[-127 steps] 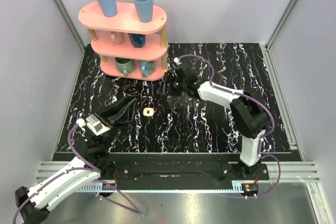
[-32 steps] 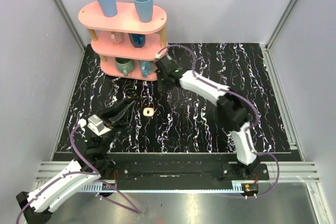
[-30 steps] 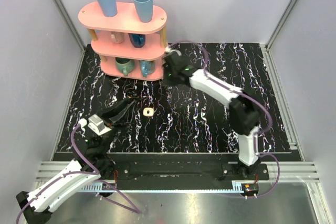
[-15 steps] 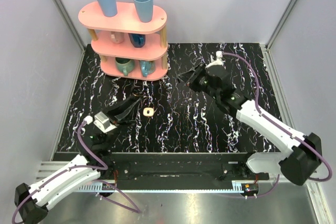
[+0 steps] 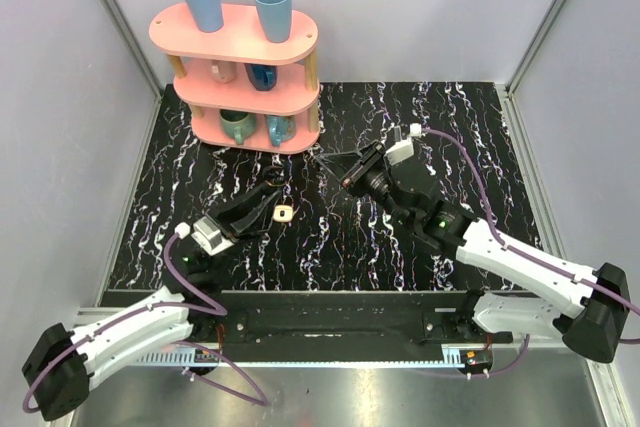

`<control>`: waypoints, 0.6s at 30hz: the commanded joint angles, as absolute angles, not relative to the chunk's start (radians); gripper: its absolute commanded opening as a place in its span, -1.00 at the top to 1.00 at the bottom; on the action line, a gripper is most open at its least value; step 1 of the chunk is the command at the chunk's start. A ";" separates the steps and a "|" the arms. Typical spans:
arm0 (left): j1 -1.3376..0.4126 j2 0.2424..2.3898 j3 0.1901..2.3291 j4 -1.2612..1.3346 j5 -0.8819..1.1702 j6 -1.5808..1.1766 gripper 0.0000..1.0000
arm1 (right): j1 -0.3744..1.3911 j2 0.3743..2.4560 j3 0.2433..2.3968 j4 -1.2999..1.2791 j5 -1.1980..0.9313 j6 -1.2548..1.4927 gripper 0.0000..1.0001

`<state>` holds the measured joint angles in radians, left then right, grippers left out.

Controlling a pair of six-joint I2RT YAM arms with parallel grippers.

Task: Insert the wireless bluetooth earbuds into the charging case
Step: Place the earbud at the center of the board.

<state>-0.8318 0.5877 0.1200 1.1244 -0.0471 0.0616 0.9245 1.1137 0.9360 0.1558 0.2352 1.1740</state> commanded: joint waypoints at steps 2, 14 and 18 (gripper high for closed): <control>-0.827 0.623 0.100 1.307 -0.006 0.084 1.00 | 0.989 1.112 0.910 0.317 0.359 1.206 0.81; -0.827 0.759 0.051 1.502 0.031 0.100 1.00 | 1.071 1.192 0.937 0.440 0.347 1.193 0.82; -0.827 0.785 0.048 1.549 0.023 0.104 1.00 | 1.106 1.183 0.934 0.408 0.394 1.195 0.82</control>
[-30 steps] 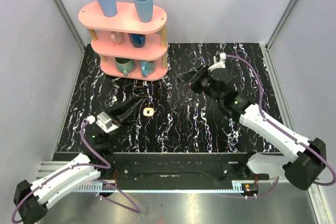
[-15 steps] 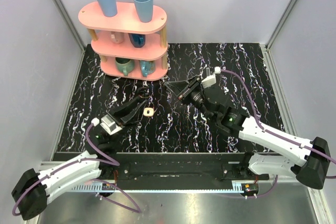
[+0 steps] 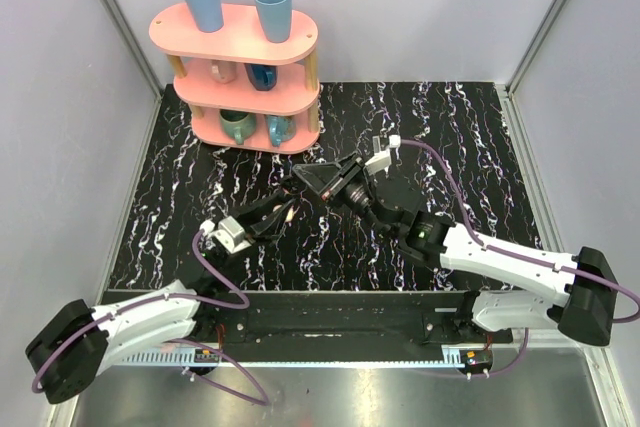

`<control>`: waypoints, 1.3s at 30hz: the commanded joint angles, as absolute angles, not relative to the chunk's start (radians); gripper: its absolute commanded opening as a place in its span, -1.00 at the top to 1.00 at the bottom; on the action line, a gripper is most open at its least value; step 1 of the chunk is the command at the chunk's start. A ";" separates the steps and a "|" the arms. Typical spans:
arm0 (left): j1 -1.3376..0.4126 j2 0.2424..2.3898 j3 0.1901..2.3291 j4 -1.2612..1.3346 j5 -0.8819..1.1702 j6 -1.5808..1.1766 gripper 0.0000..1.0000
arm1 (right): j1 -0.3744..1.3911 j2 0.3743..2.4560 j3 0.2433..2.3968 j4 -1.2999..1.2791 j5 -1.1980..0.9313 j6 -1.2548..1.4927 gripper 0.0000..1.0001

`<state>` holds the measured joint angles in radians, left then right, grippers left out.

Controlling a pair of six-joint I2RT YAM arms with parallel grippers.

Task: Insert the wireless bluetooth earbuds into the charging case
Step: Place the earbud at the center of the board.

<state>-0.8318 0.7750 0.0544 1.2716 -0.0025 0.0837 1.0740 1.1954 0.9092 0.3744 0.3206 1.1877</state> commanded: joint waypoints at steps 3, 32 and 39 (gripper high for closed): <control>-0.827 0.781 0.049 1.552 0.017 0.110 1.00 | 1.115 1.177 0.922 0.381 0.419 1.212 0.82; -0.828 0.474 0.037 1.244 -0.032 0.143 1.00 | 0.877 1.426 0.799 -0.411 0.307 1.086 0.76; -0.828 0.500 0.028 1.289 -0.034 0.132 1.00 | 0.877 1.497 0.819 -0.402 0.301 1.046 0.46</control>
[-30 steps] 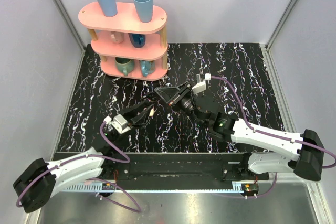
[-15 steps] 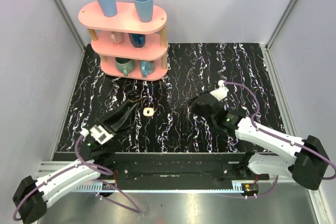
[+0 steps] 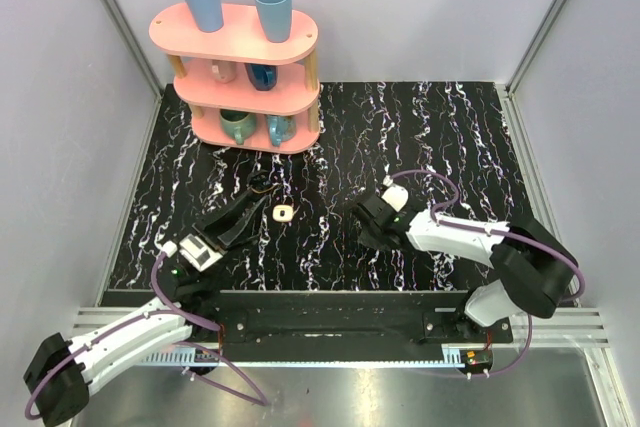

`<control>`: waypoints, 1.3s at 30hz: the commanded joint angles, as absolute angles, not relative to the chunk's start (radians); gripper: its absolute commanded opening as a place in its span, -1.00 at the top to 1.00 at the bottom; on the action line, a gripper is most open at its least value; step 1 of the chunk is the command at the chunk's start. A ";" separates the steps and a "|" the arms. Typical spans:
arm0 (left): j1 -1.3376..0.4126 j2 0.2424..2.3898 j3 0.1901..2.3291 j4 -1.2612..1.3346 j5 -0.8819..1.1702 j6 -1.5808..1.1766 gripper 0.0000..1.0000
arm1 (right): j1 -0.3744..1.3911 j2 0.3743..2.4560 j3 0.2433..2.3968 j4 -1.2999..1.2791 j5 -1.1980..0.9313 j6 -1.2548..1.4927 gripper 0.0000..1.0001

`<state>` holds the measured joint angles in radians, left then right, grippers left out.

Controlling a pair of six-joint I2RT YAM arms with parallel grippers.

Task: Insert the wireless bluetooth earbuds into the charging case
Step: Place the earbud at the center of the board, then adjust the charging case.

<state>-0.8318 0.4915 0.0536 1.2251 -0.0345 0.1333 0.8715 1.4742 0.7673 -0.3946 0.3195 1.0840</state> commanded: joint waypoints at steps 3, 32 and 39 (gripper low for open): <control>-0.828 0.502 0.029 1.289 -0.035 0.135 1.00 | 0.877 1.516 0.825 -0.390 0.287 1.043 0.28; -0.828 0.541 0.069 1.259 0.023 0.026 1.00 | 0.877 1.138 0.785 0.471 -0.273 0.885 -0.06; -0.828 0.532 0.149 1.120 0.035 -0.076 1.00 | 0.877 1.196 0.776 0.728 -0.459 0.914 -0.10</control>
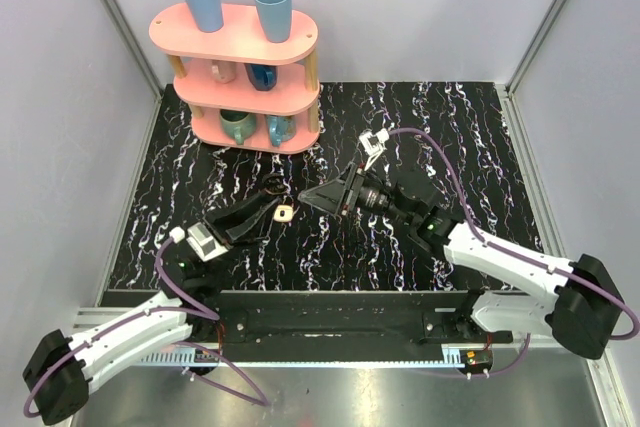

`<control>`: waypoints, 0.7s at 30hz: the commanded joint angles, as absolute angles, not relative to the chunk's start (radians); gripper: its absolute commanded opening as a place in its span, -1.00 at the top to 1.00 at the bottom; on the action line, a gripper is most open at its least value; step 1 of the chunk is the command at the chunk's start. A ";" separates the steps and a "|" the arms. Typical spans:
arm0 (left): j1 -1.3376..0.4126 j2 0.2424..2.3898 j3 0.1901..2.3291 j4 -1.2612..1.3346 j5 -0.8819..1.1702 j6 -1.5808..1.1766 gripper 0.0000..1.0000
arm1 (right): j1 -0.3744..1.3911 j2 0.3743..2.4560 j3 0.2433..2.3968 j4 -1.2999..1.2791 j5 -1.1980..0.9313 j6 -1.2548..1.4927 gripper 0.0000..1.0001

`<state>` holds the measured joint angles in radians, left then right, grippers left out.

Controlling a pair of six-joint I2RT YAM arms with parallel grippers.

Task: Insert the wireless bluetooth earbuds into the charging case
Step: Adjust the charging case.

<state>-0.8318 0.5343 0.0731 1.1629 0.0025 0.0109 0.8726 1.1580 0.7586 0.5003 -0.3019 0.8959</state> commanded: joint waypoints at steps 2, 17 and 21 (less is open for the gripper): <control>-0.827 0.543 0.158 1.138 0.047 -0.097 1.00 | 0.877 1.229 0.788 0.768 -0.486 0.933 -0.10; -0.827 0.612 0.132 1.324 0.046 -0.209 1.00 | 0.877 1.304 0.821 0.876 -0.522 0.903 -0.10; -0.827 0.632 0.126 1.370 0.046 -0.224 1.00 | 0.876 1.327 0.828 0.913 -0.531 0.919 -0.03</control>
<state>-0.8310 0.6125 0.1120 1.2434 0.0284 -0.1837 0.8726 1.3056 0.7837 0.8085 -0.4946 0.9199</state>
